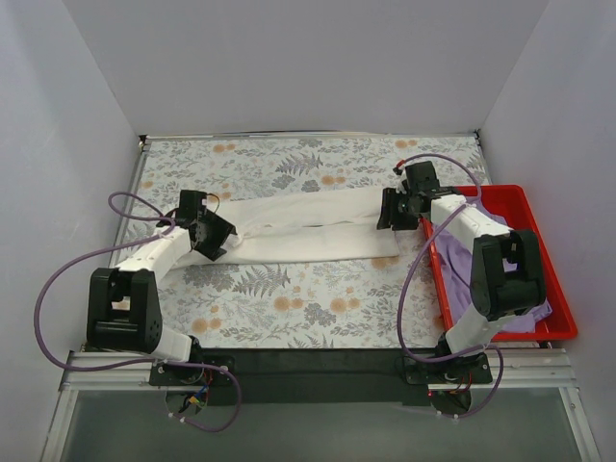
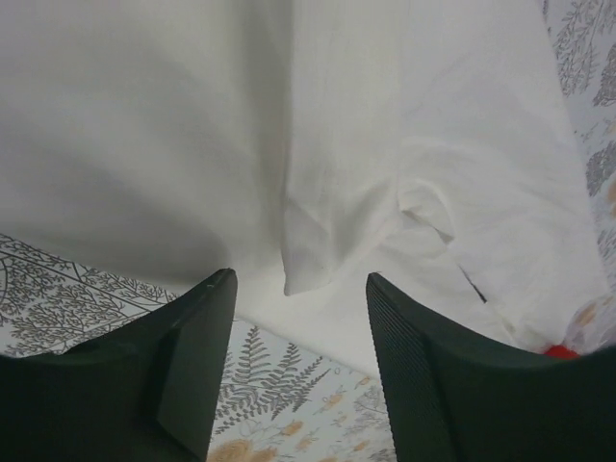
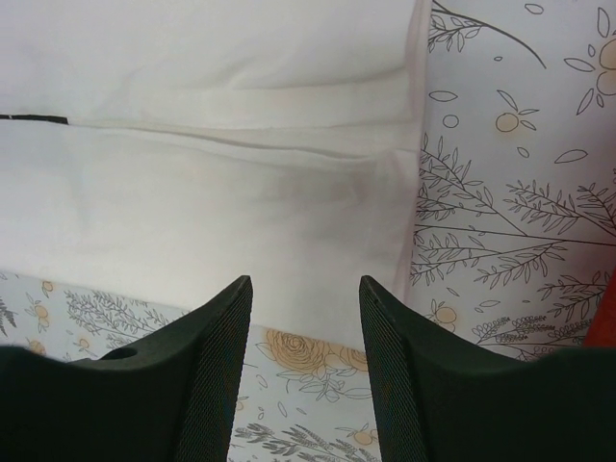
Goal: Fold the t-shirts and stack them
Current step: Fold the tshirt
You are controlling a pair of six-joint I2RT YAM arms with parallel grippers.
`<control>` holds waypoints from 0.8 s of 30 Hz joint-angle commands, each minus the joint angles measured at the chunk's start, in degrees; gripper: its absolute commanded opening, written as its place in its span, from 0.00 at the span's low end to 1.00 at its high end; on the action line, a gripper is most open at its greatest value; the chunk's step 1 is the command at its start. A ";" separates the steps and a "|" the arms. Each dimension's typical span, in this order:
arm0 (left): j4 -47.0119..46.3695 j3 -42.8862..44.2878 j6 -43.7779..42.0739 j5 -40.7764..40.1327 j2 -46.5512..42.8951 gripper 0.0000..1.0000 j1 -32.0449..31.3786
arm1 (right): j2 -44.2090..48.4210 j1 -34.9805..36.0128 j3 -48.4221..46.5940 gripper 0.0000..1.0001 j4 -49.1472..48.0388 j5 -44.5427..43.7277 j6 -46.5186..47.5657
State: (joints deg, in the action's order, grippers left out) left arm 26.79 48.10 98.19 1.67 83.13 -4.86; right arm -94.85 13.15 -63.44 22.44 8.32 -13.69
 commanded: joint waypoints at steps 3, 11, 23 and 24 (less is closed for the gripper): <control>-2.35 3.57 -4.40 -4.66 -2.54 0.59 1.69 | 3.53 -0.05 -0.02 0.47 -0.90 2.32 0.51; -6.30 9.03 -6.61 -3.52 4.31 0.55 8.55 | 7.13 -0.05 1.56 0.47 -0.46 3.28 0.16; -9.82 16.06 -10.30 -2.73 17.49 0.38 9.96 | 9.33 -0.05 3.85 0.47 -0.11 2.14 -0.11; -9.91 16.76 -10.65 -2.73 18.20 0.34 9.96 | 9.33 -0.05 4.02 0.47 -0.02 1.97 -0.11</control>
State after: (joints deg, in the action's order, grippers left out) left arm 18.65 61.47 89.62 -0.82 100.71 4.95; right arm -87.39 13.15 -59.92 22.68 10.63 -13.58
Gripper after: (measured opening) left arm 0.364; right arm 0.474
